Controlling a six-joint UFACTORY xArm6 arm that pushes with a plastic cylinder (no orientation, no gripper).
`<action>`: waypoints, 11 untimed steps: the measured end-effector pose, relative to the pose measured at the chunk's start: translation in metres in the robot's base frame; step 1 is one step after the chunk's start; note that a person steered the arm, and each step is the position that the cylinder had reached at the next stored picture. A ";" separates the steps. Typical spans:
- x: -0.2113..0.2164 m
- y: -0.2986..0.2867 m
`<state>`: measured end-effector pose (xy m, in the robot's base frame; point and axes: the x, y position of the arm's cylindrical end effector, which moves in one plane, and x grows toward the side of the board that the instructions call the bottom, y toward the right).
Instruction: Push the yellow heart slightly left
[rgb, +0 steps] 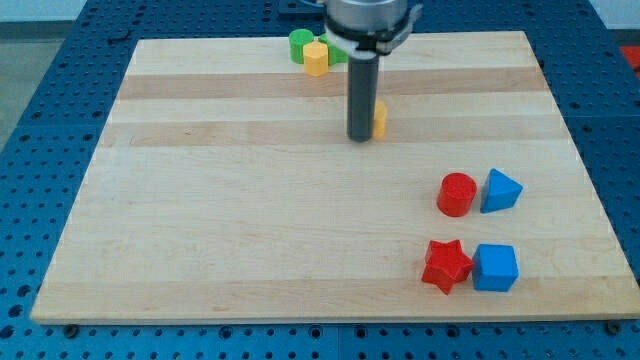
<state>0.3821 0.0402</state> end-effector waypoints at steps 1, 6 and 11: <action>-0.041 0.026; -0.049 0.105; -0.112 0.075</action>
